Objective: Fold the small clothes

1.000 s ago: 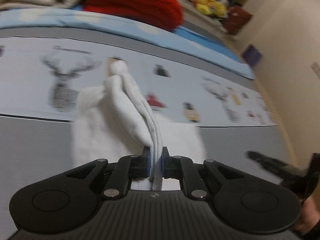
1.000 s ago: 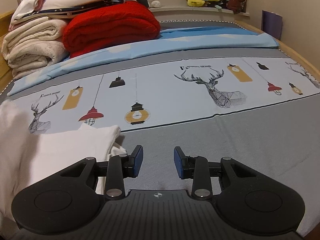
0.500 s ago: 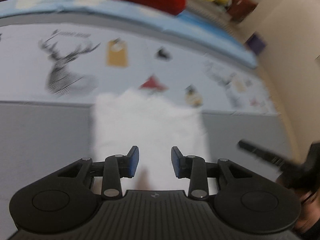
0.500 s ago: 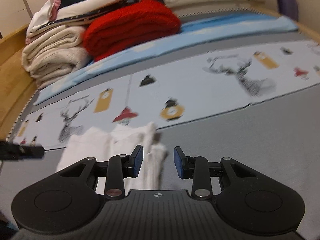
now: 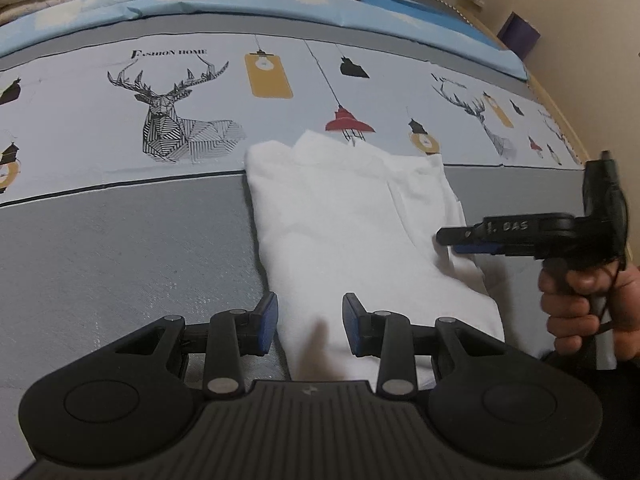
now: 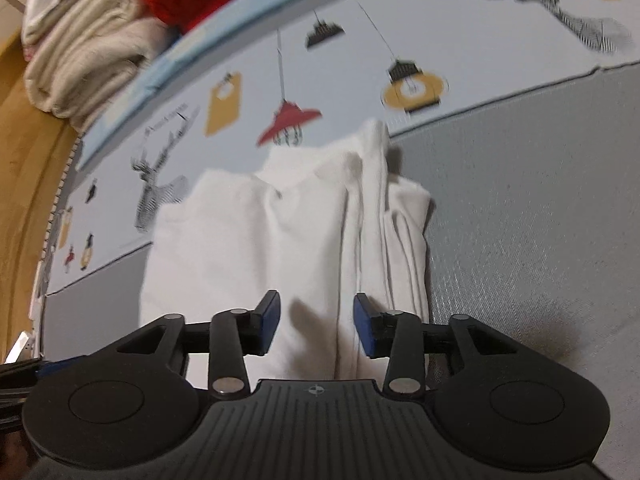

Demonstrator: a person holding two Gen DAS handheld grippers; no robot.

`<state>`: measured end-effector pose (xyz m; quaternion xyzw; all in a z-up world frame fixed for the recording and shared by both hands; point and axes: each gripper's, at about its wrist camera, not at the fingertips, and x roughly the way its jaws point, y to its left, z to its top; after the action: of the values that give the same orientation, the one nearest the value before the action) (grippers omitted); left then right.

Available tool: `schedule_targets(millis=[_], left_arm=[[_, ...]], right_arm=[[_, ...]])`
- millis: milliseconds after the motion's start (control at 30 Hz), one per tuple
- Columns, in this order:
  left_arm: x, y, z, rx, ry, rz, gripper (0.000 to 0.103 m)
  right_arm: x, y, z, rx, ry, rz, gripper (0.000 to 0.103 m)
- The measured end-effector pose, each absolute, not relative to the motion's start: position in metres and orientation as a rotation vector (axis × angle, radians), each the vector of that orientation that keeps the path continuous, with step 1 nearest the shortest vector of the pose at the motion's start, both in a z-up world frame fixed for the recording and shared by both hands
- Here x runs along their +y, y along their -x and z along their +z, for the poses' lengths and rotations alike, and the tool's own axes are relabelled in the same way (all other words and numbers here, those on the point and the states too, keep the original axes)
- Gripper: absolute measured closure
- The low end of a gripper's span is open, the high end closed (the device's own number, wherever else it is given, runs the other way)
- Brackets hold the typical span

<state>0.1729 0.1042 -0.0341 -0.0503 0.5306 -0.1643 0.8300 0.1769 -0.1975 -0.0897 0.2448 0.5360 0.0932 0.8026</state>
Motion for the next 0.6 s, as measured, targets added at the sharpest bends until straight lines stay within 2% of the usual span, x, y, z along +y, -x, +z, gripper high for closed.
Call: schedule_targets(millis=[233, 300, 333, 433, 533, 600], left_arm=[[0.114, -0.175, -0.03, 1.118, 0.106, -0.33, 0.065], [0.115, -0.175, -0.03, 1.115, 0.109, -0.324, 0.065], [0.114, -0.175, -0.03, 1.114, 0.109, -0.323, 0.065], [0.11, -0.175, -0.029, 1.111, 0.106, -0.334, 0.065], [0.102, -0.175, -0.029, 1.108, 0.094, -0.355, 0.065], [0.096, -0.175, -0.032, 1.113, 0.083, -0.364, 0.065]], right_arm=[[-0.189, -0.188, -0.103, 1.194, -0.497, 0.193, 0.059], [-0.184, -0.188, -0.101, 1.18, -0.458, 0.2, 0.074], [-0.182, -0.187, -0.099, 1.167, -0.441, 0.211, 0.088], [-0.183, -0.178, -0.077, 1.06, -0.425, 0.255, 0.091], [-0.203, -0.158, -0.038, 0.831, -0.511, 0.334, 0.092], [-0.216, -0.152, -0.031, 0.778, -0.515, 0.316, 0.092]])
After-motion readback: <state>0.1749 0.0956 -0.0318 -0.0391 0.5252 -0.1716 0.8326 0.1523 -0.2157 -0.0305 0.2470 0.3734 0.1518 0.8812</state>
